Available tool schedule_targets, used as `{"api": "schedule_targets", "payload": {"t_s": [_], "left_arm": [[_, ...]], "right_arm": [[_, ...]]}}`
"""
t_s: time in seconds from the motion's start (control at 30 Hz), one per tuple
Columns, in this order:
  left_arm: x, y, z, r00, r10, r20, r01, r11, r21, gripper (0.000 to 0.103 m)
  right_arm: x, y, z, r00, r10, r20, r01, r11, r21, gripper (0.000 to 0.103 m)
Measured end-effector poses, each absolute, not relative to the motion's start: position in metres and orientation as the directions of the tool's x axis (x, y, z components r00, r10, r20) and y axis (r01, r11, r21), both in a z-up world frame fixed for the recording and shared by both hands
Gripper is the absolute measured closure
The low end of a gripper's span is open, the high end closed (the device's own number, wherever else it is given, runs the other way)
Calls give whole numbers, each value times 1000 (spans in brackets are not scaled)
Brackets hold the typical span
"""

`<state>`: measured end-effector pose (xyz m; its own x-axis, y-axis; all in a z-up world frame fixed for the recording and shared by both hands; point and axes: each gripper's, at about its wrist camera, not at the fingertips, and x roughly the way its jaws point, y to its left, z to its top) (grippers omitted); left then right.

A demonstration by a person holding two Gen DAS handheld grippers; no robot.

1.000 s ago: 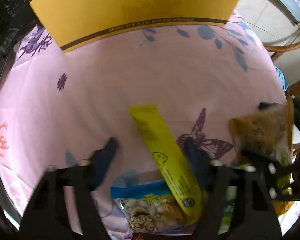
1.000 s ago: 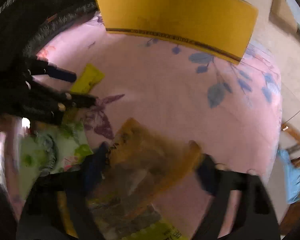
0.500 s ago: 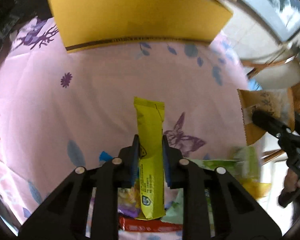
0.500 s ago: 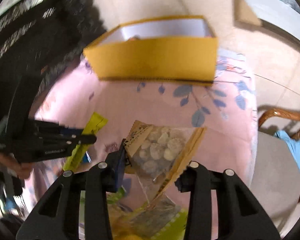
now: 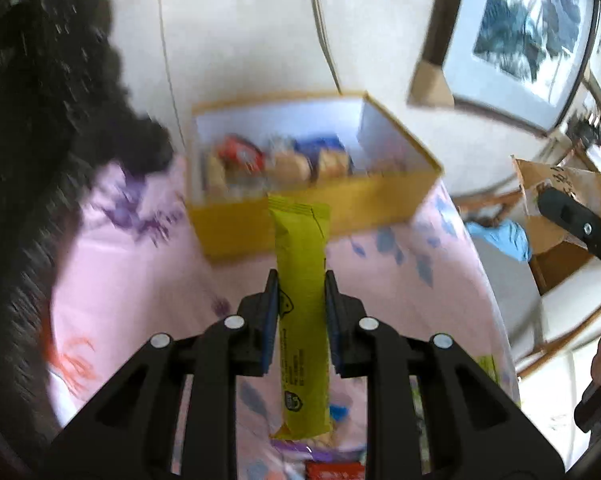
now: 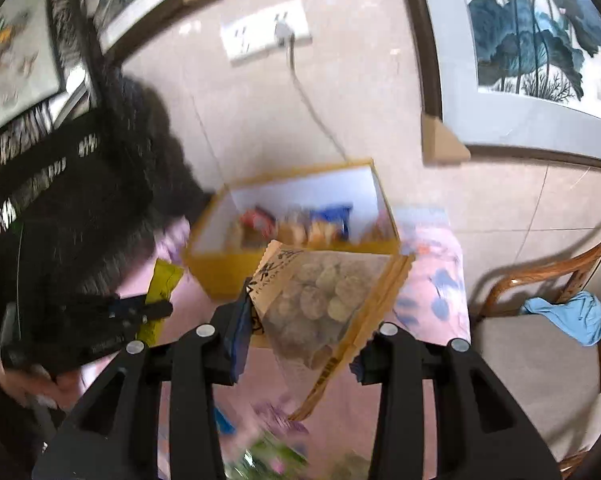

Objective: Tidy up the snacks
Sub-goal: 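Carry both packs over the yellow box and release them inside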

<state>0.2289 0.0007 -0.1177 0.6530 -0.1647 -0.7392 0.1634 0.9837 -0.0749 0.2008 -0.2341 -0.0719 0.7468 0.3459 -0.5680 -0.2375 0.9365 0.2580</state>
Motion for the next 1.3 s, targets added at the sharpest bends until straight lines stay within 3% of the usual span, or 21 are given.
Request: {"api": "schedule_targets", "payload": {"t_s": [0.37,0.6,1.03,1.3], "left_arm": [[272,20,-52,786,-150,-599,132,989,-73,82],[309,29,-57,764,-138,-630,115,990,-77,82],[328,30,-16,819,-125,-559,109,992,-62,82],[333,27,-15,822,-122,-557,119,992,-41,82]], "right_arm": [[252,-207,-22,829,328,-454,-262,943,204,63],[286,-195,-13,827,351,-439,-291,936,200,63],[314,-192,9,845,394,-362,-331,917,223,63],[323,-190,1,832,404,-380,-326,911,254,63]]}}
